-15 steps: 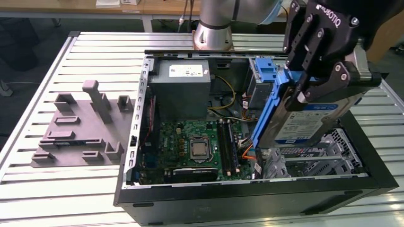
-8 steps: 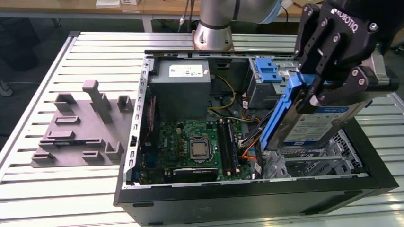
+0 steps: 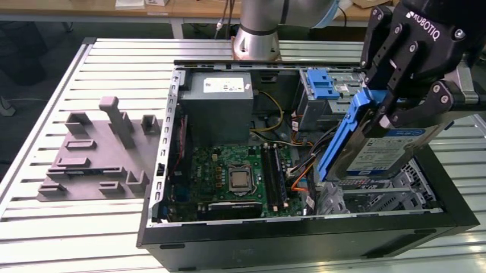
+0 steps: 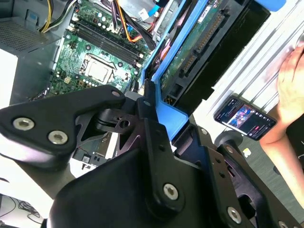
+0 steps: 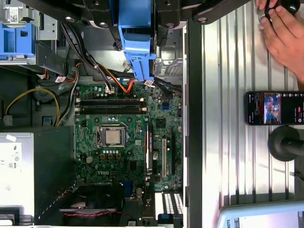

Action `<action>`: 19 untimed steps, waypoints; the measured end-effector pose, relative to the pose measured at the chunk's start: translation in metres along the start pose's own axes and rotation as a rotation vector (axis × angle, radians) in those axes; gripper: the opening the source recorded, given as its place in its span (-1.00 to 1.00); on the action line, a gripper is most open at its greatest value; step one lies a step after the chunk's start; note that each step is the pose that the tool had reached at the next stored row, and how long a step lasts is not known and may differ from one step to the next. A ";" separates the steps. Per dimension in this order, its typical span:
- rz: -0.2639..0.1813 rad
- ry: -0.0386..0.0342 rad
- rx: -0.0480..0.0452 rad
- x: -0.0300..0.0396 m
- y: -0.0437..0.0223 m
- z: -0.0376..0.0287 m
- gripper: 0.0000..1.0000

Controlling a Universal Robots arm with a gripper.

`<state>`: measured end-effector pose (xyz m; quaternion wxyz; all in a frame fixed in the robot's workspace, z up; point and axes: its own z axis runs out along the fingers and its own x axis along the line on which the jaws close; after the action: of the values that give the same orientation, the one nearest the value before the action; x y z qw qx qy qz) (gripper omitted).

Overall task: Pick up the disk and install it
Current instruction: 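Insert the disk into the insertion slot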

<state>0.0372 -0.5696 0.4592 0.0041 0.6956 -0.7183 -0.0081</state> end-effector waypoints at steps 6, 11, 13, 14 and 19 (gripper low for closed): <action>0.000 0.0000 0.0000 0.0000 -0.0012 0.0001 -0.27; 0.000 0.0000 0.0000 -0.0002 -0.0056 0.0002 -0.27; 0.000 -0.0002 0.0000 -0.0003 -0.0086 0.0004 -0.27; 0.000 -0.0001 0.0000 -0.0003 -0.0105 0.0005 -0.27; 0.000 -0.0001 0.0000 -0.0007 -0.0223 0.0024 -0.27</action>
<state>0.0595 -0.5696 0.4565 0.0041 0.6956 -0.7183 -0.0081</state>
